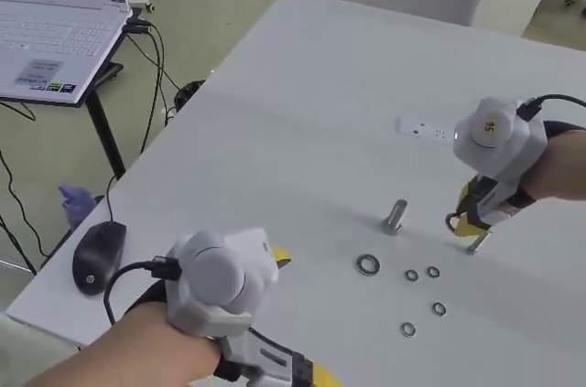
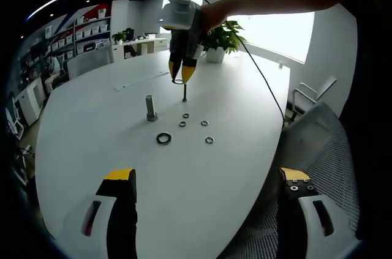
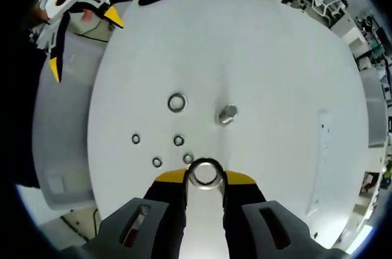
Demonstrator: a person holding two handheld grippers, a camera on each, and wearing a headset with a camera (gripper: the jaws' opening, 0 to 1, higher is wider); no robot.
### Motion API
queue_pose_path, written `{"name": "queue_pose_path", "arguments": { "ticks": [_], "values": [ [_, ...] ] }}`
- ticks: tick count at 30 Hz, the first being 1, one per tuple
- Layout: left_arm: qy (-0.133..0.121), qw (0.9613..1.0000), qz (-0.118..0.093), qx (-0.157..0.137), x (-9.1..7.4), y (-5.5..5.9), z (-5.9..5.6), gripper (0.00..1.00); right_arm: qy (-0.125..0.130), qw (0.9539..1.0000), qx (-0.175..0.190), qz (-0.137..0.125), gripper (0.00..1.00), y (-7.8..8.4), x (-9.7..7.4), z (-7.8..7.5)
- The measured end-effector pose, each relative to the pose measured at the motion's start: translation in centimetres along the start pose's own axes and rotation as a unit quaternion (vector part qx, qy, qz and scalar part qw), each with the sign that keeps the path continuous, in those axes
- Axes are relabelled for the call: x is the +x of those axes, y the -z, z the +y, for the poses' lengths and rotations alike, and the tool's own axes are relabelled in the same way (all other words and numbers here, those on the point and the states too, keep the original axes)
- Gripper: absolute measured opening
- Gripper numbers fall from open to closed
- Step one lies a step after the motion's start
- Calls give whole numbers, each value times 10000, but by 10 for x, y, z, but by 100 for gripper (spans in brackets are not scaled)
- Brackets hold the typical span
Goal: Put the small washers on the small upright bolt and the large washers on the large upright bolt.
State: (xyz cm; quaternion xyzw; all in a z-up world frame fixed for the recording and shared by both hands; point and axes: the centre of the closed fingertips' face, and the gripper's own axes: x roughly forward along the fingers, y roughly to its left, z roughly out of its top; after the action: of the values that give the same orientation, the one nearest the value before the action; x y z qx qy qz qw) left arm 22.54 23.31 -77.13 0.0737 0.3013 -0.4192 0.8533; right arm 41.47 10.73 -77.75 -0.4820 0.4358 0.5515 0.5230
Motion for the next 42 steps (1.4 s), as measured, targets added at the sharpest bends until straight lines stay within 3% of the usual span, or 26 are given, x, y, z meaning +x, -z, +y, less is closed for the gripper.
{"name": "queue_pose_path", "arguments": {
  "ticks": [9,28,42],
  "values": [
    [-35,10000,-4,-32,-1,0,5,94,18,9999,-134,18,21,-11,6,-14],
    [-37,9999,24,-115,-5,4,10,91,-31,9994,-350,54,21,-49,22,-27],
    [-38,9998,87,-158,-8,10,7,88,-52,9988,-439,190,21,-58,34,-30]
  ]
}}
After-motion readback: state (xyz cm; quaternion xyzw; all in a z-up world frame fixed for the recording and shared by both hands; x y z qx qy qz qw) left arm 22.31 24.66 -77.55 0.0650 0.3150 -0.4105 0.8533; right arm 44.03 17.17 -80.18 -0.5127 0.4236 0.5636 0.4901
